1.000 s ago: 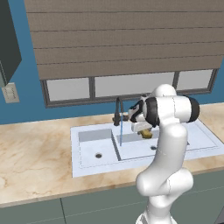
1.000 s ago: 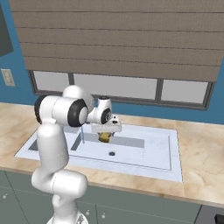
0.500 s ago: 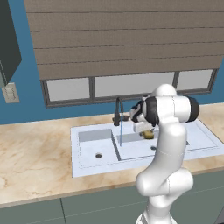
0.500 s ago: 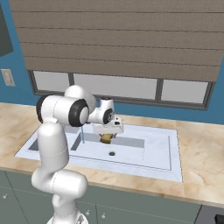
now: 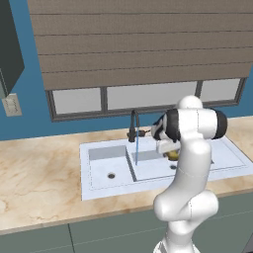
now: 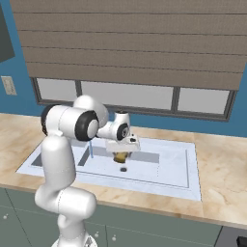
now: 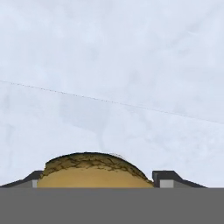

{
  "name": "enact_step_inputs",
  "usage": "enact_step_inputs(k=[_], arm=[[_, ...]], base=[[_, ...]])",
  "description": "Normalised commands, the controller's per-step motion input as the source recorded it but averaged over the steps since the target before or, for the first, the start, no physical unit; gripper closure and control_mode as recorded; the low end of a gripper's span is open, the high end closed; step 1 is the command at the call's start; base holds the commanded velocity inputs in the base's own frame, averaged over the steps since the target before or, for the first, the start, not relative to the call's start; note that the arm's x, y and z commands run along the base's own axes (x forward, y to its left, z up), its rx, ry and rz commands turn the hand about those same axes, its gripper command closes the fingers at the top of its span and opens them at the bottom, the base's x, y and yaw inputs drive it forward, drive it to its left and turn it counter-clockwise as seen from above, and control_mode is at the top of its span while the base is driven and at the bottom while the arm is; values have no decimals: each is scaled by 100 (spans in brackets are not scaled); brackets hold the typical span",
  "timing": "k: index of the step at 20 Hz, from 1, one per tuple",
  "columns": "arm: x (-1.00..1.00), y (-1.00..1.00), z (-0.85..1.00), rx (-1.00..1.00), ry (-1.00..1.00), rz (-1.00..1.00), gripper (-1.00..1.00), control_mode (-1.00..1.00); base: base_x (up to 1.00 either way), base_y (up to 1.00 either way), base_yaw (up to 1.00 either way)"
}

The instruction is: Soak the sponge with water for a few seconds and then drop it inside the sink.

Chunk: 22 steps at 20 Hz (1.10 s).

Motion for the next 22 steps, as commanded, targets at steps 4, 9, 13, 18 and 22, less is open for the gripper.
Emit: enact_step_inputs(k=[4, 9, 13, 18, 22], arm=[[0, -1, -34, 0, 0, 0, 100, -100], [0, -6, -23, 0, 0, 0, 100, -100], [-2, -12, -17, 0, 0, 0, 100, -100], [-1, -13, -26, 0, 0, 0, 100, -100], [0, -11, -37, 0, 0, 0, 100, -100]], base=[[0, 0, 0], [0, 0, 0], [0, 0, 0], [0, 0, 0], [0, 0, 0]])
